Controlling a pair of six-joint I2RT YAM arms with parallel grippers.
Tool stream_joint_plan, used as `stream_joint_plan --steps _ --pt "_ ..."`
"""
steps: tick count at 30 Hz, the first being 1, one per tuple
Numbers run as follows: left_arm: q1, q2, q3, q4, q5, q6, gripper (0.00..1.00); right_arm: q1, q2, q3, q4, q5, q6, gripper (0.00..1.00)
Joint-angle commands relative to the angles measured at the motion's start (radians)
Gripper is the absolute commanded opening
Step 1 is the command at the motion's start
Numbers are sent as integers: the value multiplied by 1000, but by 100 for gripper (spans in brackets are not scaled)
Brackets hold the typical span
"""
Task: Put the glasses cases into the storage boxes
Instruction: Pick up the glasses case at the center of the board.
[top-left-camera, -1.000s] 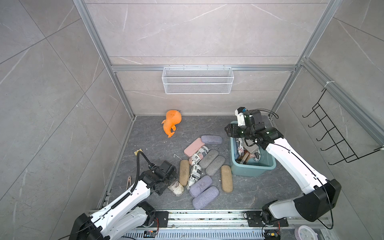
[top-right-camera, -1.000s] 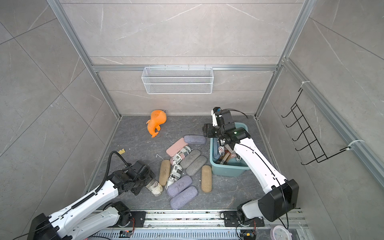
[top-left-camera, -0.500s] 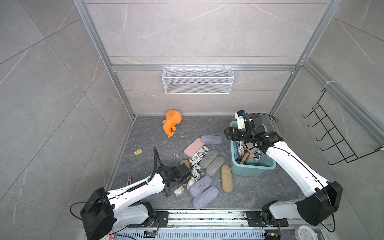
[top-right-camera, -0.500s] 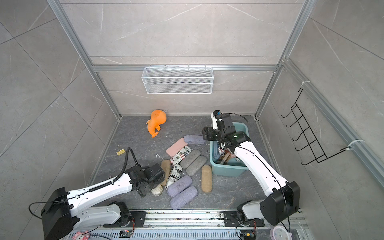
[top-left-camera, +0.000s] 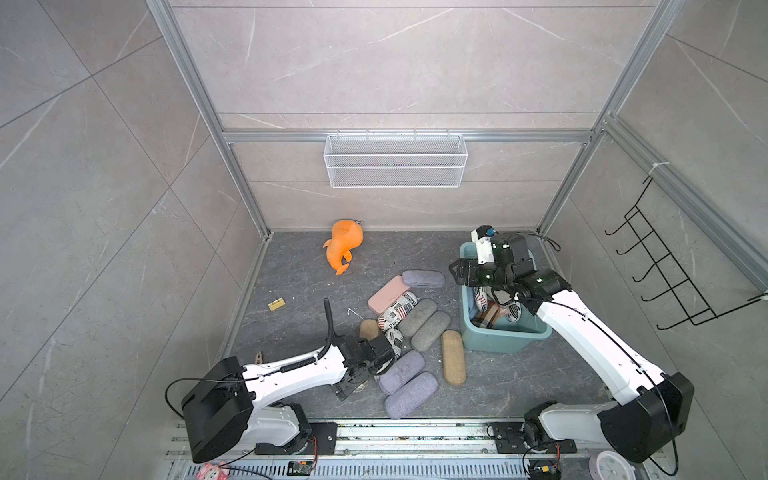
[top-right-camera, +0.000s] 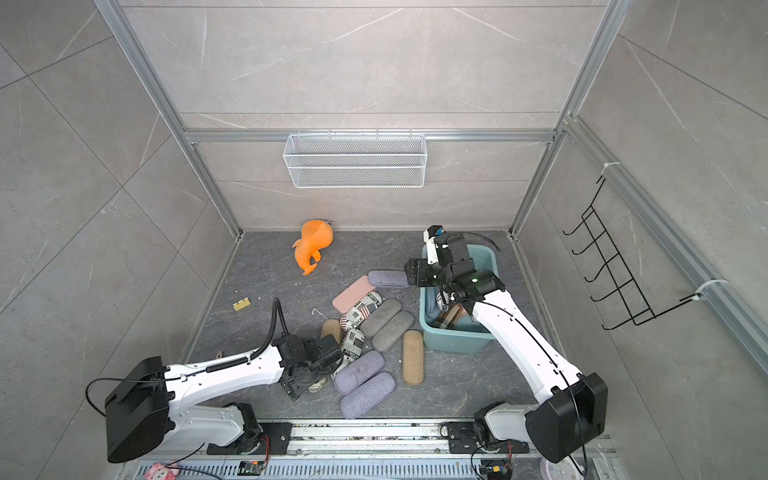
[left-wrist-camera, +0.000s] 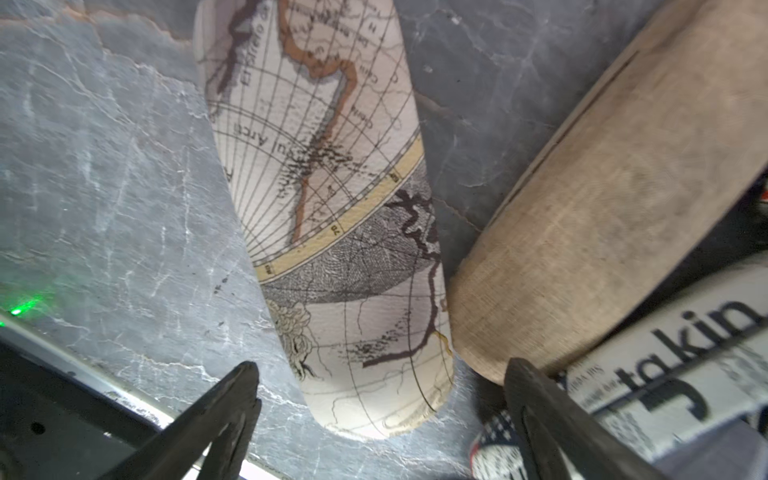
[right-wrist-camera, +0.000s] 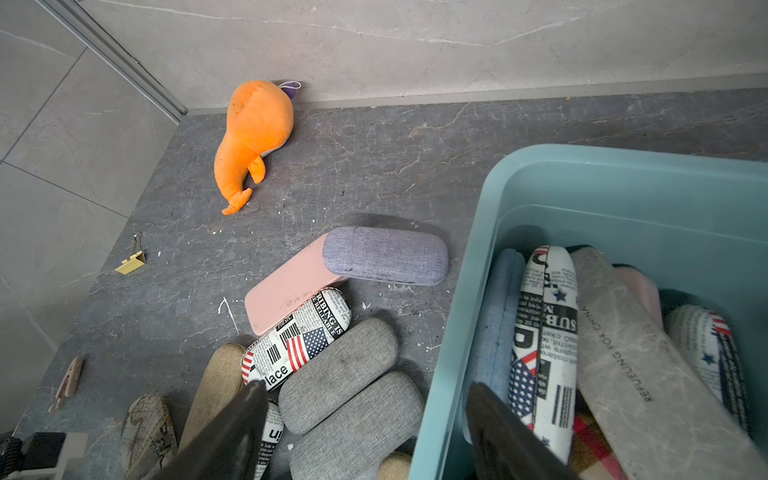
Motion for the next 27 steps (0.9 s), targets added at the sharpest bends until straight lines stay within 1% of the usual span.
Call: stream_joint_plan --steps 1,4,6,10,11,14,16,19,23,27 --pt "-2 -25 -7 -35 -3 -66 93 5 -8 -5 28 -19 13 78" --pt "-2 -58 -61 9 -20 -78 91 5 -7 -3 28 -23 10 78" --pt "-1 -74 -97 58 -43 -65 89 4 -10 -5 27 -20 13 78" --pt "7 -83 -144 144 -62 -7 86 4 -14 -12 22 -25 15 77" --pt "7 -93 -170 190 -65 13 84 5 -15 -12 19 -23 16 77" --pt "9 -112 -239 285 -69 9 79 4 -24 -17 17 -25 24 76" --pt "10 -119 -257 275 -86 -3 76 4 -30 -20 15 -21 26 76" --pt "15 -135 -263 246 -116 14 72 4 -35 -31 17 -17 34 75" --pt "27 -154 -274 234 -135 66 66 6 -28 -29 18 -23 38 73" --pt "73 -157 -306 267 -88 127 62 8 -20 -9 22 -38 45 73"
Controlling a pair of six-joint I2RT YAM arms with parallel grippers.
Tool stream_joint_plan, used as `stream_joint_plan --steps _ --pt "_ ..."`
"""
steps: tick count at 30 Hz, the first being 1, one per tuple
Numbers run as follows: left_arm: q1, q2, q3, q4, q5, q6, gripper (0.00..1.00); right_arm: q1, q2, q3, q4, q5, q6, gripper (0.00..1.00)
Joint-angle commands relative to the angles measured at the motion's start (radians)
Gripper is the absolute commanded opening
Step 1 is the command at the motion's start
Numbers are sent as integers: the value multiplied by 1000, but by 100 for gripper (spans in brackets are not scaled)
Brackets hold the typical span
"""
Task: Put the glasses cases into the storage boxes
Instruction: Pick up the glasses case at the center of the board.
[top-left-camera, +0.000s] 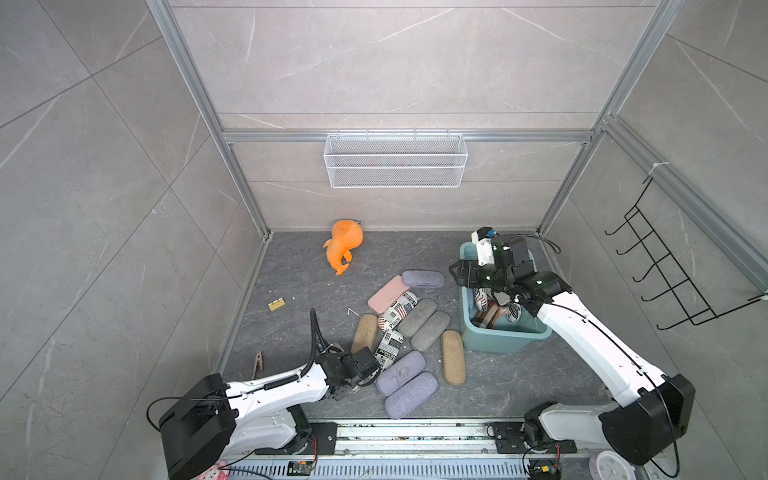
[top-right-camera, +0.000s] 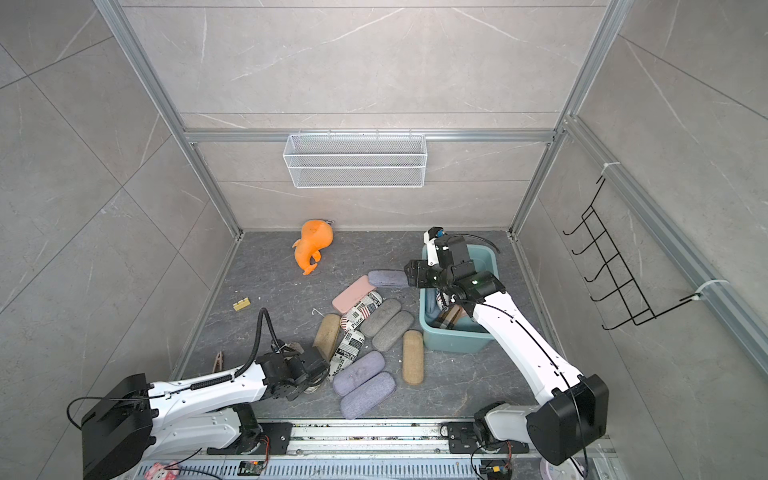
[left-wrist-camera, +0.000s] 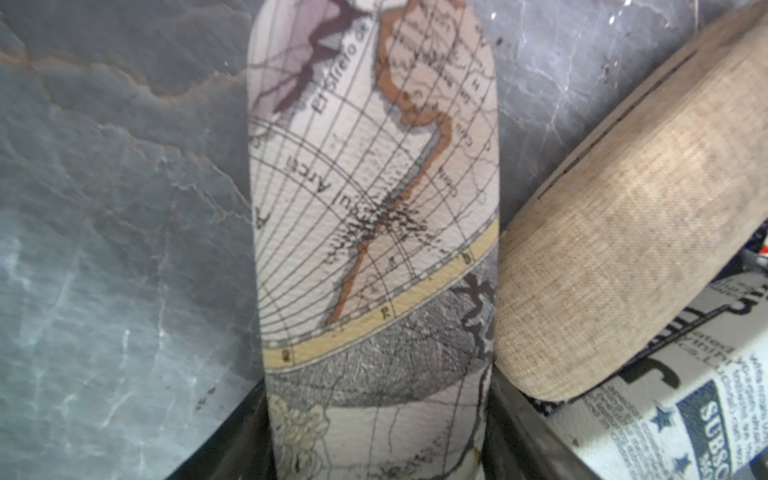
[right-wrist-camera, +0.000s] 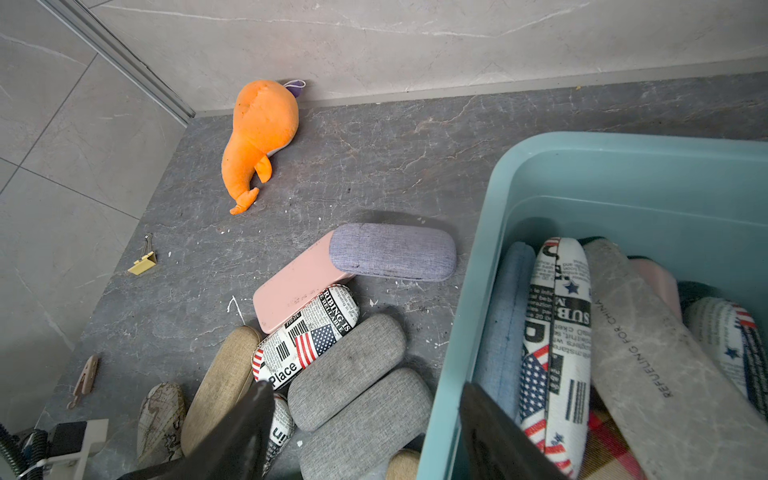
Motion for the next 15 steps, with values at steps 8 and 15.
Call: stream_joint_plan --steps 8,15 --pt "36 -87 2 -60 15 248 51 19 -6 36 6 -25 25 72" --pt "12 -235 50 -82 13 407 40 39 11 35 21 -39 39 71"
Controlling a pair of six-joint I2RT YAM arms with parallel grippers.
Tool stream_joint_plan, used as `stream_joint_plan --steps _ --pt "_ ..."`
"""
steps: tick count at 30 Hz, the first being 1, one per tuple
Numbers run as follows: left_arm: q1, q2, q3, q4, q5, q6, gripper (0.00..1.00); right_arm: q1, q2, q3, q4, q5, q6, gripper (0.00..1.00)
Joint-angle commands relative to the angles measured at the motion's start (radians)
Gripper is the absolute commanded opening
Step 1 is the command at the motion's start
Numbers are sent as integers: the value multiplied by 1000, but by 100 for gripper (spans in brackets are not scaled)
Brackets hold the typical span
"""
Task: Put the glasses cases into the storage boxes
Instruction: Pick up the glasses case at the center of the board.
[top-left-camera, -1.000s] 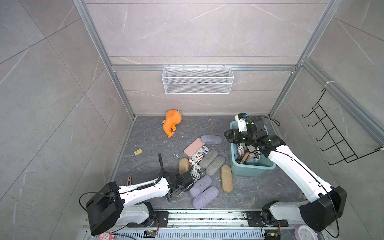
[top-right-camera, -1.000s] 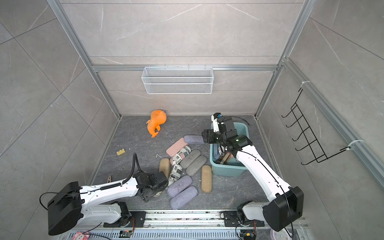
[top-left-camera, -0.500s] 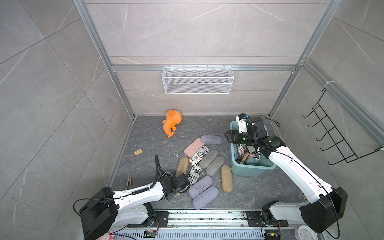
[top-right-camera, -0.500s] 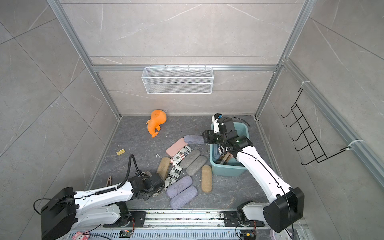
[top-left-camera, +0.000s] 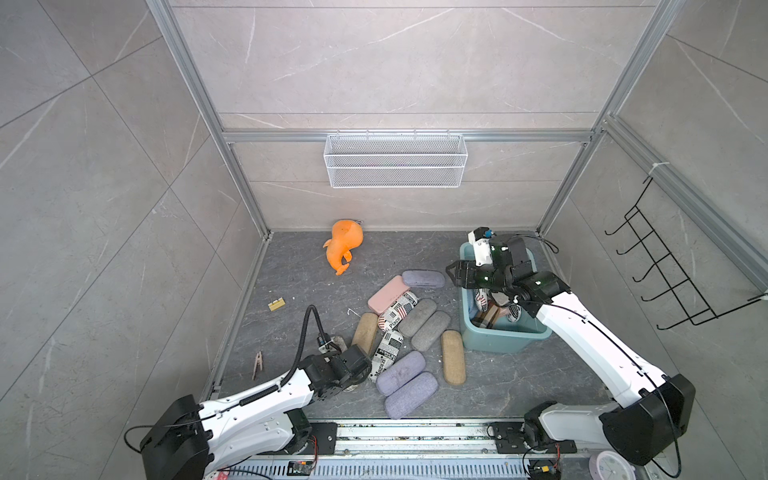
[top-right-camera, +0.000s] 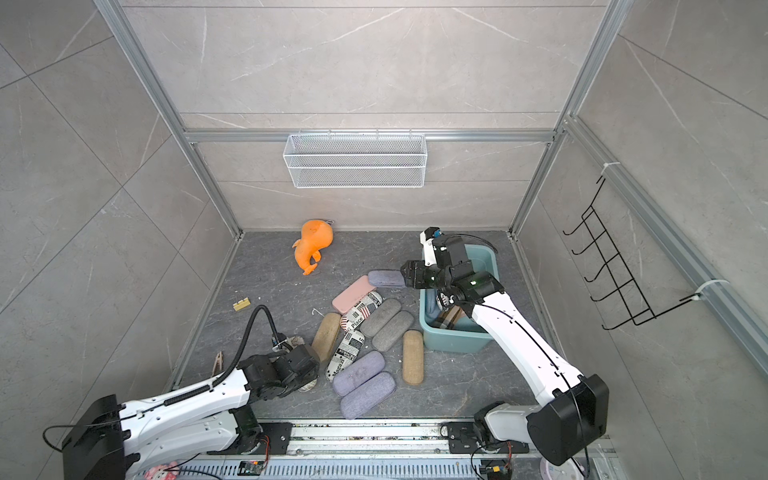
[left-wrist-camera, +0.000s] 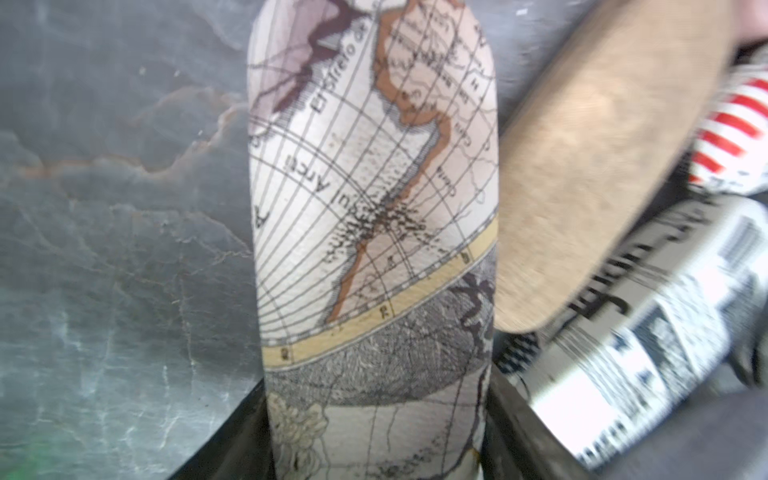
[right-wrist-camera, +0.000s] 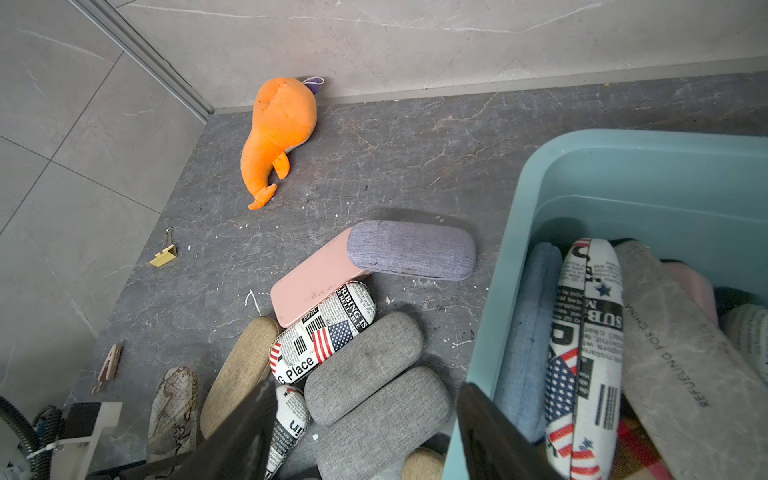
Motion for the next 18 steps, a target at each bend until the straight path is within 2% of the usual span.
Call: stream_joint_plan --steps 1,6,11,12,15,18 --pt "-17 -75 57 -18 -27 134 40 18 16 33 16 -20 25 71" --pt "-20 -152 83 119 -51 335 38 55 33 53 38 -39 48 70" --pt "-9 -55 171 306 -65 586 38 130 66 47 105 -30 123 67" --pt "12 -22 194 328 -45 612 37 152 69 29 144 -14 147 66" --pt "110 44 229 441 123 682 36 200 85 2 223 -26 199 66" --pt "198 48 208 605 300 703 35 241 116 6 247 -31 223 66"
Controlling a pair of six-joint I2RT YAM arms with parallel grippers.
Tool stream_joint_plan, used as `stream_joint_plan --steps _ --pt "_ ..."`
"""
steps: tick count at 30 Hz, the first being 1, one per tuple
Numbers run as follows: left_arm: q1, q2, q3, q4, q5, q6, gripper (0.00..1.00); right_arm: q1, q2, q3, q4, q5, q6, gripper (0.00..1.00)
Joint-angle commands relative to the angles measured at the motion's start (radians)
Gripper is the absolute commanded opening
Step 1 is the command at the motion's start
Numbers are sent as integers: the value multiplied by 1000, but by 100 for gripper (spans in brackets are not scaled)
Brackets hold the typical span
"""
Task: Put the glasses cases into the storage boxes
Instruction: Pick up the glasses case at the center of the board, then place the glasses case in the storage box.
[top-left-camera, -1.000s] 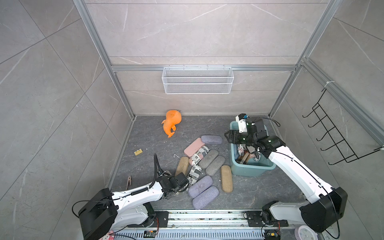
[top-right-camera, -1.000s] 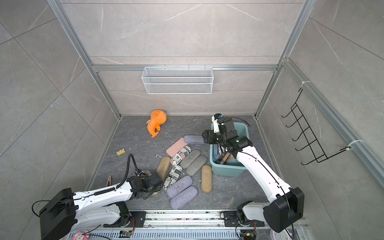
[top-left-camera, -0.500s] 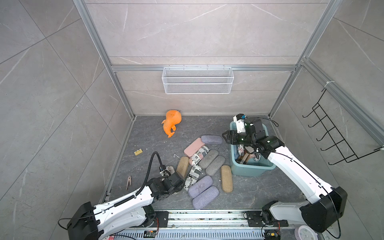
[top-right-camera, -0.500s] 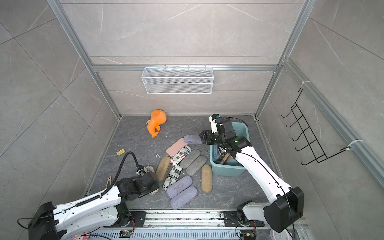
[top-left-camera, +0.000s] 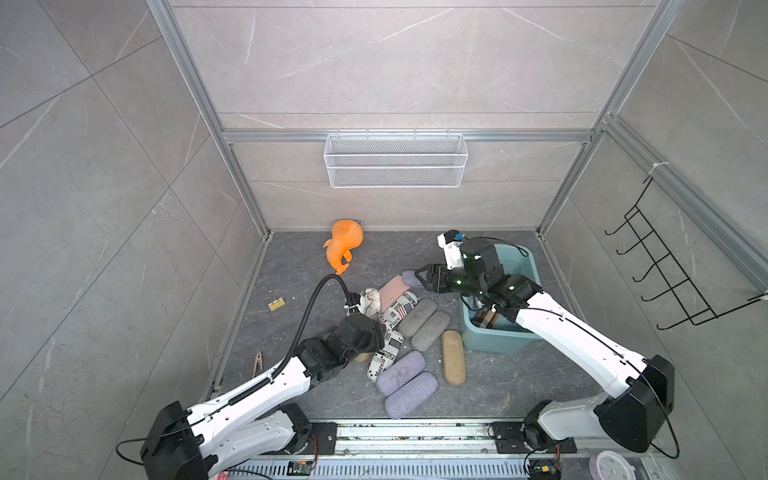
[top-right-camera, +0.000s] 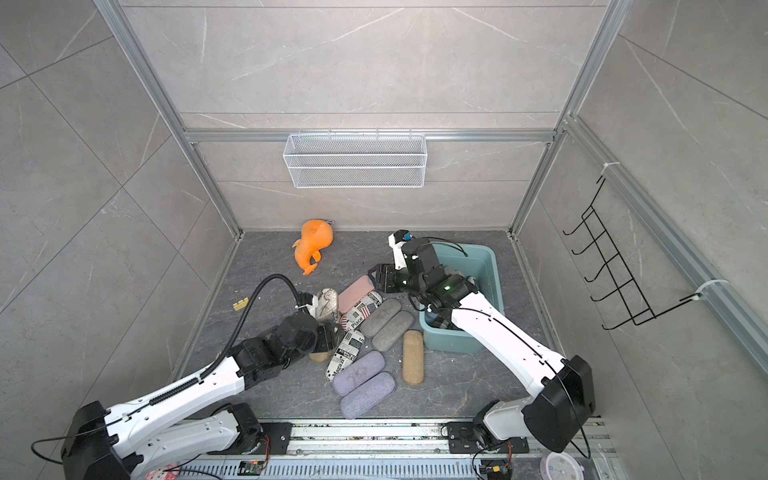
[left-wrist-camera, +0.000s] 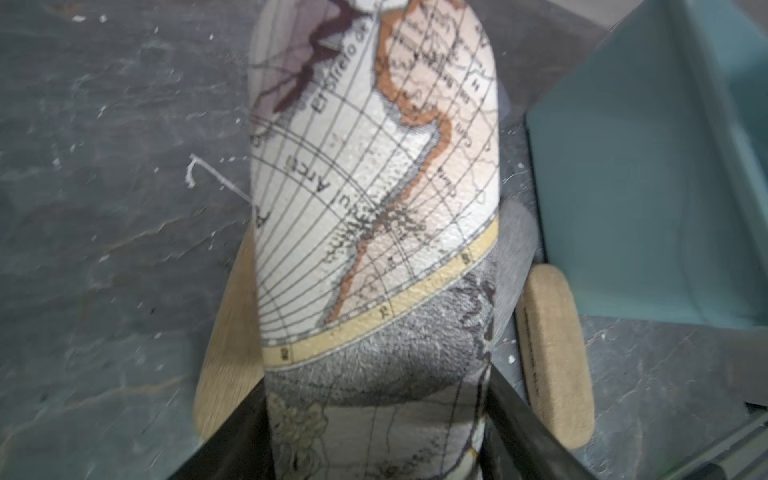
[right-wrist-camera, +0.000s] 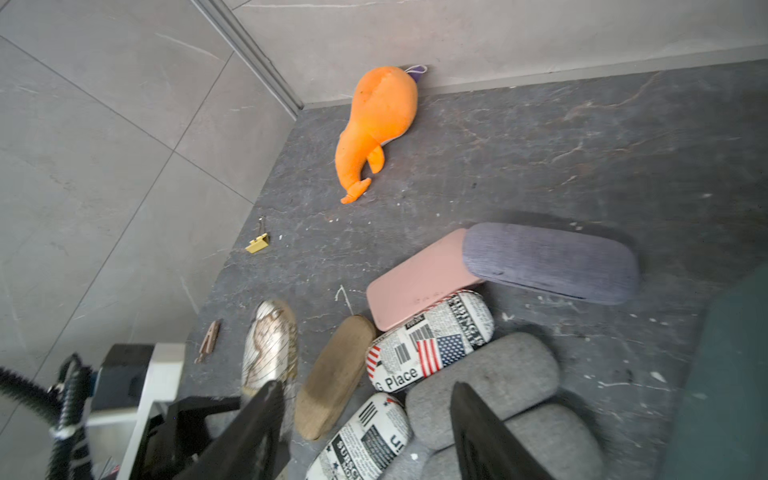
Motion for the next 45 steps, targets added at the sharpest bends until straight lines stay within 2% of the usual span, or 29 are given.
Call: stream_joint_plan --steps 1,3,9,13,17,20,23,26,28,30,33,40,43,45 --pt "74 -6 10 260 212 107 36 34 42 -13 91 -17 75 66" --pt "89 3 13 313 273 125 36 55 68 -9 120 -57 92 66" --pt "97 9 -27 427 355 110 37 104 150 56 121 -80 87 68" --pt "100 -11 -41 448 360 106 37 111 190 86 131 -85 96 66" --pt "101 -23 -44 442 364 108 37 117 216 107 146 -100 104 53" --pt "106 -27 -50 446 365 106 38 121 223 114 147 -100 112 38" --pt "112 -37 -62 450 365 107 40 122 227 123 142 -98 107 35" --pt "114 -46 -66 440 363 113 62 123 228 128 136 -96 110 34" --pt "115 -56 -68 423 353 119 82 123 230 138 128 -89 105 33" --pt "115 -76 -72 392 329 121 93 123 231 148 121 -79 104 33" --pt "115 -123 -76 323 295 120 98 122 234 167 104 -63 89 32" --pt "115 -297 -128 163 181 107 99 121 268 269 21 -15 34 32" --pt "115 -366 -139 76 101 102 99 117 284 330 -25 19 2 31" --pt "115 -390 -111 -29 5 77 98 99 292 378 -74 38 -15 31"
